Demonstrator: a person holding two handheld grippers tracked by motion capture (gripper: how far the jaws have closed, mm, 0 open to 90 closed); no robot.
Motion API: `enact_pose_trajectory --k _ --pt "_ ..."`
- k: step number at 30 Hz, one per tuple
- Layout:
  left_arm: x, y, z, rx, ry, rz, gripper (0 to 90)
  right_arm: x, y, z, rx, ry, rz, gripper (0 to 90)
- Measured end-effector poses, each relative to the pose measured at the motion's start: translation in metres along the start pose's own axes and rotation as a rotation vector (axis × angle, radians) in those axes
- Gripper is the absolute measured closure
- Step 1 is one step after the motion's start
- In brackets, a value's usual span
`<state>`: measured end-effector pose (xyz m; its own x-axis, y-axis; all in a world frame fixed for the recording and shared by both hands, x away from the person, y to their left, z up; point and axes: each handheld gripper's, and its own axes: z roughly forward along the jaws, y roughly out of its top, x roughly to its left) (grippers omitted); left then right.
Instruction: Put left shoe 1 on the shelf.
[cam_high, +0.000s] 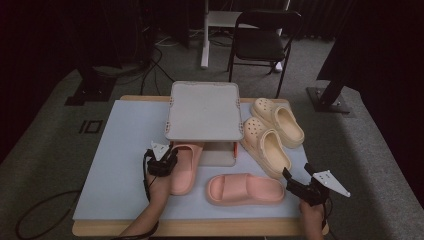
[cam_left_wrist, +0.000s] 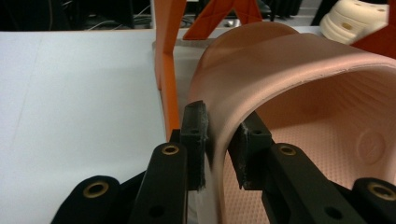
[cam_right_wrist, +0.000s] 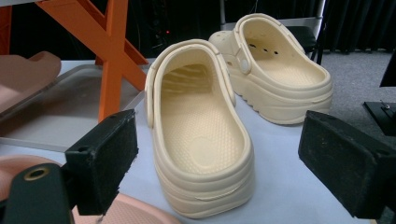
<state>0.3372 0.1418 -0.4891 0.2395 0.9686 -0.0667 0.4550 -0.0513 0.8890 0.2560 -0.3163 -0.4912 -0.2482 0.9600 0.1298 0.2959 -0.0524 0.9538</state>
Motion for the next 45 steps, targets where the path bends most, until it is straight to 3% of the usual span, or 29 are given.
enact_pose_trajectory --k 3,8,14,15,20,24,26,27,30,39,40,45 --pt "0.000 0.001 0.004 -0.009 0.031 -0.009 75.8 0.000 0.000 0.000 0.000 0.000 0.001 11.3" --pt "-0.001 0.001 0.008 -0.005 0.035 -0.013 73.9 -0.002 -0.001 0.000 0.003 0.004 0.012 11.3" --pt "-0.006 -0.002 0.014 0.020 0.006 -0.020 64.9 -0.001 -0.001 0.001 0.007 0.006 0.008 11.4" --pt "-0.005 -0.002 0.014 0.017 -0.004 -0.036 63.2 -0.001 -0.001 0.001 0.007 0.007 0.008 11.4" --pt "-0.004 0.000 0.008 0.007 -0.036 -0.040 59.8 -0.002 -0.001 0.001 0.010 0.007 0.014 11.3" --pt "0.001 0.001 -0.007 0.008 -0.095 -0.028 57.1 -0.001 -0.001 0.000 0.010 0.005 0.005 11.3" --pt "0.002 0.001 -0.010 0.002 -0.102 -0.024 56.1 -0.001 -0.001 0.000 0.009 0.005 0.005 11.3" --pt "0.004 0.000 -0.020 -0.002 -0.141 -0.008 56.1 -0.001 0.000 0.000 0.009 0.006 0.006 11.3" --pt "0.008 -0.003 -0.034 -0.018 -0.178 -0.011 56.0 -0.001 0.000 -0.001 0.006 0.004 0.004 11.3" --pt "0.009 -0.017 -0.069 -0.023 -0.229 0.035 53.1 0.001 0.000 -0.001 0.007 0.006 0.002 11.3" --pt "0.009 -0.019 -0.074 -0.018 -0.232 0.041 49.7 0.001 0.001 -0.001 0.006 0.006 0.000 11.3" --pt "0.010 -0.027 -0.081 -0.002 -0.250 0.046 45.7 0.001 0.001 -0.001 0.003 0.004 0.001 11.3"
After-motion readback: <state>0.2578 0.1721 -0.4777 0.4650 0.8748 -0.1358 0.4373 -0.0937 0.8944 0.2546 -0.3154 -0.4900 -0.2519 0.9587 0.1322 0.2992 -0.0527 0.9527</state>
